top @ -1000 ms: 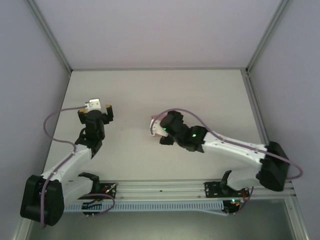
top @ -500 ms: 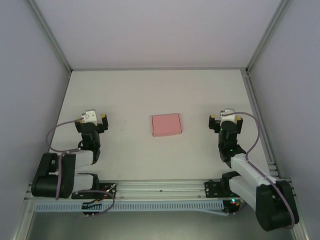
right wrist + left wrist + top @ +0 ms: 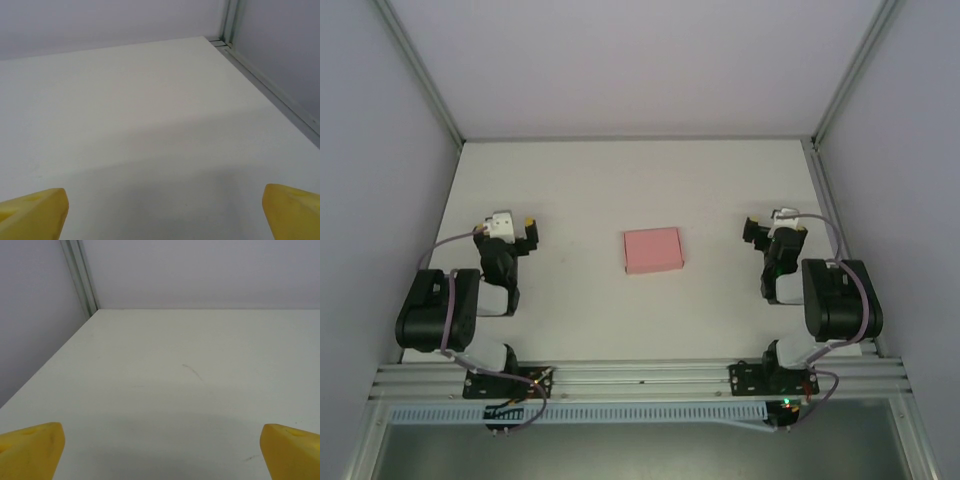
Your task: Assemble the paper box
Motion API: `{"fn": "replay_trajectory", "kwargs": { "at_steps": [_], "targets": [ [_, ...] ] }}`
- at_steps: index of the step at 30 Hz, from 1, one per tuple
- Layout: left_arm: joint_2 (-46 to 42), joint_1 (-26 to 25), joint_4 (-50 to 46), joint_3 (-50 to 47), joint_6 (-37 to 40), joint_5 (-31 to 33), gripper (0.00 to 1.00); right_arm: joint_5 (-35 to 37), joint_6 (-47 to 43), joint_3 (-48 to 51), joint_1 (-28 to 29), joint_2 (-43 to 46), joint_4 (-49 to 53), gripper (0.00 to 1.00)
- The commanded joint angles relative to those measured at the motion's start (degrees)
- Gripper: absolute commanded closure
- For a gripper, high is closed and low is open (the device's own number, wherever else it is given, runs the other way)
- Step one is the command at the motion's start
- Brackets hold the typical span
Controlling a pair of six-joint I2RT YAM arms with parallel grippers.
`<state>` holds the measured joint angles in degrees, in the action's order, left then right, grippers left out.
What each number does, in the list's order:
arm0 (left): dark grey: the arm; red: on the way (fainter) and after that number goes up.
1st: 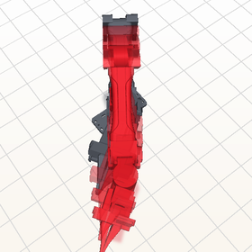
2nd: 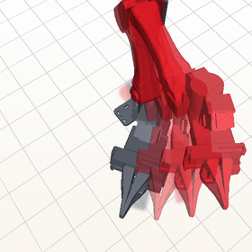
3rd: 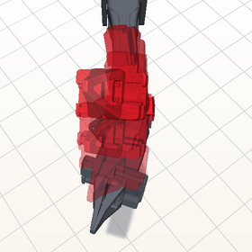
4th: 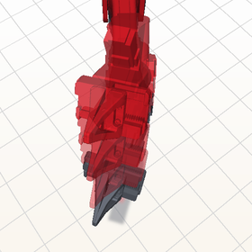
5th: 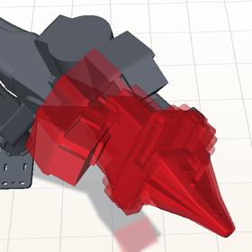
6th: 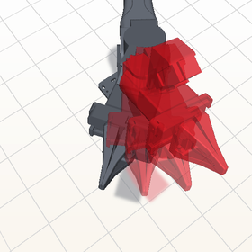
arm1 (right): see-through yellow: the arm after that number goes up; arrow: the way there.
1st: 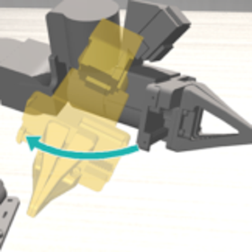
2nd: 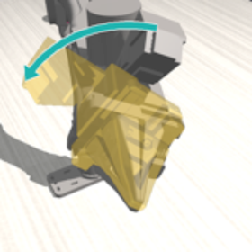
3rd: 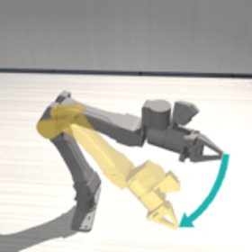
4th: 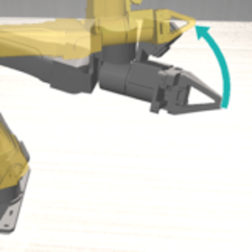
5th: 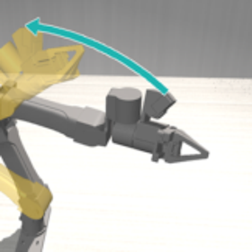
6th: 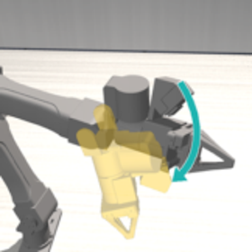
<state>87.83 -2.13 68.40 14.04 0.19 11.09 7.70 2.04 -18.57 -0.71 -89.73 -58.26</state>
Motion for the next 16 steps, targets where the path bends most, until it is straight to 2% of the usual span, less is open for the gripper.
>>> {"fn": "replay_trajectory", "kwargs": {
  "at_steps": [1, 3, 6, 16],
  "targets": [
    [0.6, 0.1, 0.7, 0.5, 1.0, -1.0, 0.00, -5.5, 0.6, -1.0, 0.2, 0.8, 1.4, 0.00],
    [0.6, 0.1, 0.8, 0.5, 1.0, -1.0, 0.00, -6.2, 0.2, 0.2, 0.1, -0.1, -2.3, 0.00],
    [0.6, 0.2, 0.8, 0.5, 1.0, -1.0, 0.00, -6.7, 0.1, -0.8, 0.2, 0.8, 1.4, 0.00],
    [0.6, 0.1, 0.8, 0.5, 1.0, -1.0, 0.00, -6.6, 0.1, -0.6, 0.2, 0.4, 0.3, 0.00]
  ]
}}
